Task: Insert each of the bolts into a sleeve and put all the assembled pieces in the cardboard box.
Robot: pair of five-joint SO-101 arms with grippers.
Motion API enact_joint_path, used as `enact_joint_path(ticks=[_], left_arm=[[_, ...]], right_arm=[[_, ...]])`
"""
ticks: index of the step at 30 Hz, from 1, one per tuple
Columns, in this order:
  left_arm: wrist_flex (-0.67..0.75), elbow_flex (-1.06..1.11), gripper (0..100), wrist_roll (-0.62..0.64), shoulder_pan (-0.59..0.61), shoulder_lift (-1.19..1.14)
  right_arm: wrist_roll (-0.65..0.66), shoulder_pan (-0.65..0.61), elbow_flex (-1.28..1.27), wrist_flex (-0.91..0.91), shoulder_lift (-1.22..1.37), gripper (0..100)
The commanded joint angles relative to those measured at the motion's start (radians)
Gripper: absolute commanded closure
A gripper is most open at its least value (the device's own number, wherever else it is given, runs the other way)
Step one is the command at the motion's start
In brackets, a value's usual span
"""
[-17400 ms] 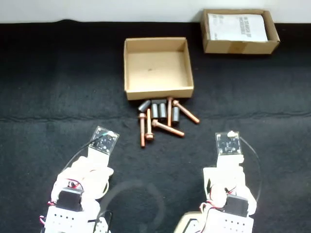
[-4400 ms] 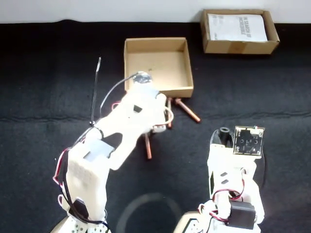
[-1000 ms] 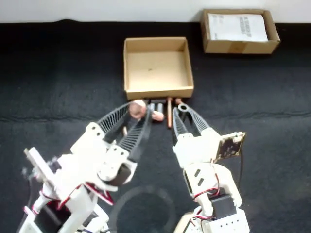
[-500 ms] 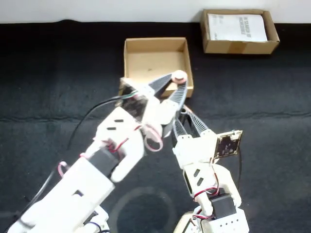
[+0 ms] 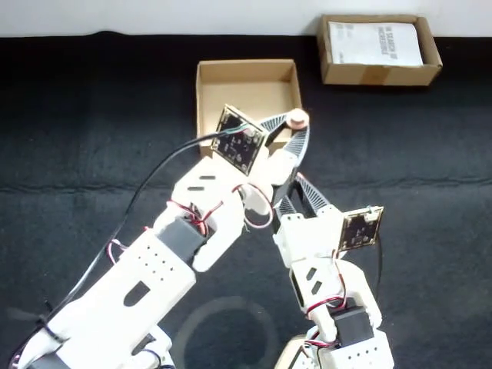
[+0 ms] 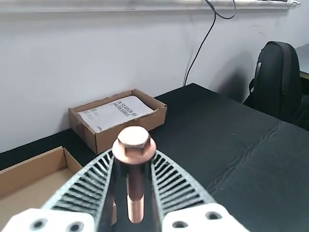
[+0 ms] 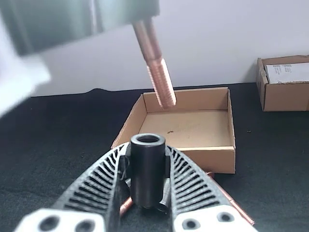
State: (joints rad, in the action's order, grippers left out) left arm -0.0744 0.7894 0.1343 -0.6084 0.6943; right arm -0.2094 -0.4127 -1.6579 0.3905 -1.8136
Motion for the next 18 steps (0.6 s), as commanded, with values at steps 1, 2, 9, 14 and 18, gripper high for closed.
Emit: enact_joint_path(ticks=[1,2,9,14,18], left_arm=[[-0.143,-0.107,99,-0.005,-0.030,0.085],[-0.178,-0.111,99,-0.005,-0.036,0.097],[-0.278,-0.105,99,-0.005,-0.065,0.120],[-0.273,-0.048,99,-0.005,-0.067,0.120],[-0.273,-0.024,99,-0.005,-0.064,0.120]], right_arm=[[-0.006,0.004,-0.147,0.001,-0.008,99.1],[-0.006,0.004,-0.147,0.001,-0.008,99.1],[-0.006,0.002,-0.147,0.001,-0.008,99.1],[-0.006,0.004,-0.147,0.001,-0.013,99.1],[-0.006,0.005,-0.147,0.001,-0.015,99.1]])
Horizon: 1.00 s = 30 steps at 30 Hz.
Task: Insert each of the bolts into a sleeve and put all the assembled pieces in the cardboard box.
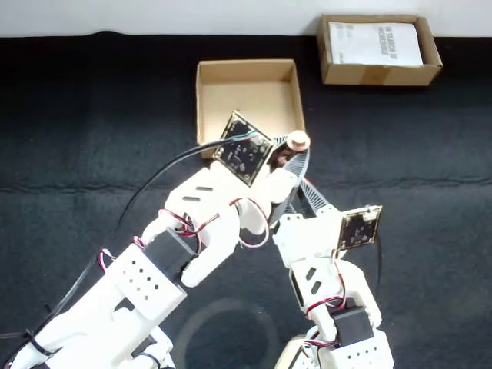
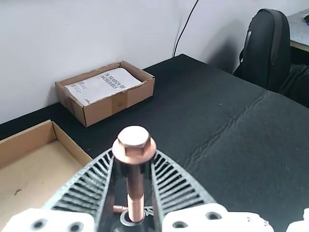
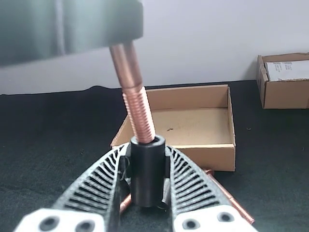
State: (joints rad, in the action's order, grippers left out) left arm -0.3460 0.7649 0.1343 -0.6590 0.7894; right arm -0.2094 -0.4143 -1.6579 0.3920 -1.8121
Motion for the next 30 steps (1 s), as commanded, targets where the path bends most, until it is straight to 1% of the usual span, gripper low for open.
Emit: enact_joint_path(ticks=[1,9,15,16,18,24,26,30], left_arm=[[-0.002,0.007,99,-0.006,-0.013,0.025],[0.005,0.079,99,-0.006,-0.015,0.022],[0.107,0.163,99,-0.006,-0.015,0.022],[0.126,0.179,99,-0.006,-0.015,0.016],[0.157,0.193,99,-0.006,-0.016,-0.021],[0.213,0.191,99,-0.006,-0.007,-0.183],[0.233,0.191,99,-0.006,-0.008,-0.217],[0.255,0.191,99,-0.006,-0.008,-0.228]], right_arm=[[-0.006,0.007,-0.147,-0.001,-0.016,99.1],[-0.003,0.007,-0.147,-0.001,-0.018,99.1],[0.002,0.004,-0.145,-0.002,-0.018,99.1],[0.014,0.002,-0.145,-0.002,-0.018,99.1],[0.086,0.001,-0.145,-0.021,-0.018,99.1],[0.264,0.005,-0.145,-0.173,-0.018,99.1],[0.284,0.007,-0.147,-0.186,-0.018,99.1],[0.281,0.007,-0.150,-0.182,-0.015,99.1]])
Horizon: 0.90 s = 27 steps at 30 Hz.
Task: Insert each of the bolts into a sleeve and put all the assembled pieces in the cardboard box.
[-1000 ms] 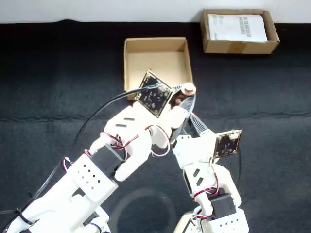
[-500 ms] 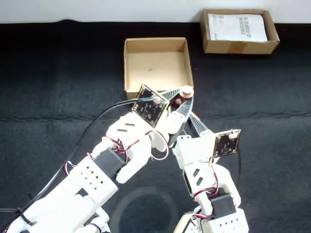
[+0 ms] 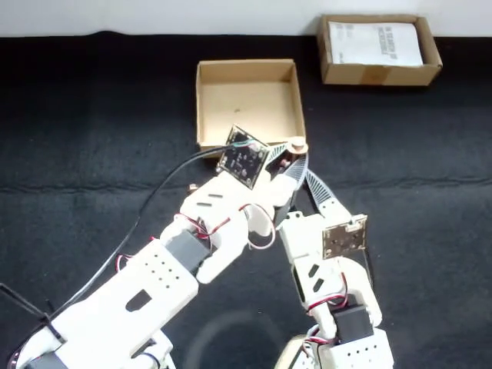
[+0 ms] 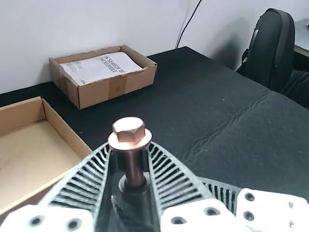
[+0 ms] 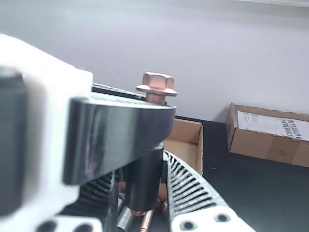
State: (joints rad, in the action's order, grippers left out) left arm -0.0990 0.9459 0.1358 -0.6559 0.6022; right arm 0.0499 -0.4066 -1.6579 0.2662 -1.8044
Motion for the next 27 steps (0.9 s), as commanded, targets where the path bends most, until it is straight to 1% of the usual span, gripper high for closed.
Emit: enact_joint_path(ticks=[1,4,5,7,11,13,16,22,27], left_arm=[[0.008,0.010,99,-0.008,-0.012,-0.041],[0.002,0.018,99,-0.012,-0.010,-0.018],[-0.025,0.028,99,-0.012,-0.010,0.005],[-0.127,0.058,94,-0.012,-0.016,0.064],[-0.367,0.104,79,-0.008,-0.019,0.199],[-0.450,0.117,75,-0.008,-0.019,0.262],[-0.555,0.127,74,-0.008,-0.019,0.351],[-0.709,0.119,74,-0.014,-0.004,0.498],[-0.727,0.119,75,-0.014,0.024,0.704]], right_arm=[[0.021,-0.001,-0.150,-0.056,-0.022,99.1],[0.021,-0.001,-0.150,-0.056,-0.021,99.1],[0.021,-0.001,-0.150,-0.056,-0.021,99.1],[0.021,-0.001,-0.150,-0.058,-0.021,99.1],[0.023,-0.001,-0.150,-0.059,-0.019,99.1],[0.023,-0.001,-0.150,-0.061,-0.018,99.1],[0.023,-0.001,-0.148,-0.061,-0.016,99.1],[0.021,-0.001,-0.148,-0.061,-0.016,99.1],[0.021,-0.001,-0.148,-0.056,-0.016,99.1]])
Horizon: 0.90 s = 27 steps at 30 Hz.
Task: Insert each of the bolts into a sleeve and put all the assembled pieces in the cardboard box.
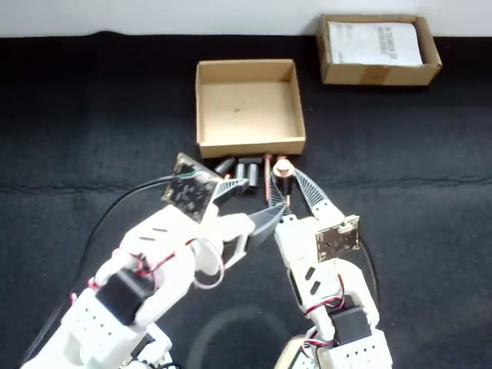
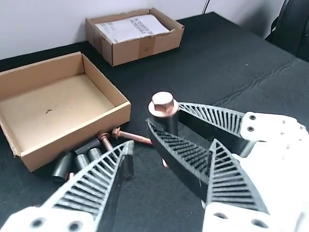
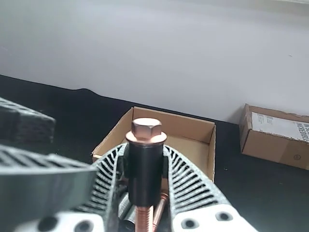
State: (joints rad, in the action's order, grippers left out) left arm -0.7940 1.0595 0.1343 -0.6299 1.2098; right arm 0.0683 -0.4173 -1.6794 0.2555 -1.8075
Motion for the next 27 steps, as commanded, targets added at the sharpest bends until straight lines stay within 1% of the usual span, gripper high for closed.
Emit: enact_joint_path(ticks=[1,3,4,7,9,12,15,17,20,23,27], left_arm=[[-0.032,0.005,75,-0.012,-0.005,0.143],[-0.032,0.008,80,-0.020,-0.005,0.231],[-0.032,0.012,84,-0.049,-0.001,0.271],[-0.032,0.033,100,-0.150,0.016,0.378],[-0.032,0.061,97,-0.172,0.071,0.452],[-0.032,0.127,99,-0.175,0.205,0.552],[-0.028,0.199,99,-0.175,0.387,0.616],[-0.028,0.239,99,-0.172,0.521,0.605],[-0.003,0.329,99,-0.170,0.676,0.602],[0.075,0.444,99,-0.170,0.780,0.602],[0.147,0.567,99,-0.170,0.845,0.602]], right_arm=[[0.003,0.010,-0.127,-0.045,-0.012,99.1],[0.003,0.012,-0.127,-0.044,-0.012,99.1],[0.003,0.012,-0.127,-0.044,-0.012,99.1],[0.003,0.028,-0.127,-0.044,-0.012,99.1],[0.003,0.053,-0.125,-0.044,-0.012,99.1],[0.002,0.108,-0.124,-0.044,-0.013,99.1],[0.002,0.151,-0.122,-0.044,-0.013,99.1],[0.002,0.163,-0.099,-0.035,-0.013,99.1],[0.002,0.163,-0.016,0.067,-0.013,99.1],[0.002,0.163,0.074,0.170,-0.012,99.1],[0.002,0.163,0.160,0.236,-0.012,99.1]])
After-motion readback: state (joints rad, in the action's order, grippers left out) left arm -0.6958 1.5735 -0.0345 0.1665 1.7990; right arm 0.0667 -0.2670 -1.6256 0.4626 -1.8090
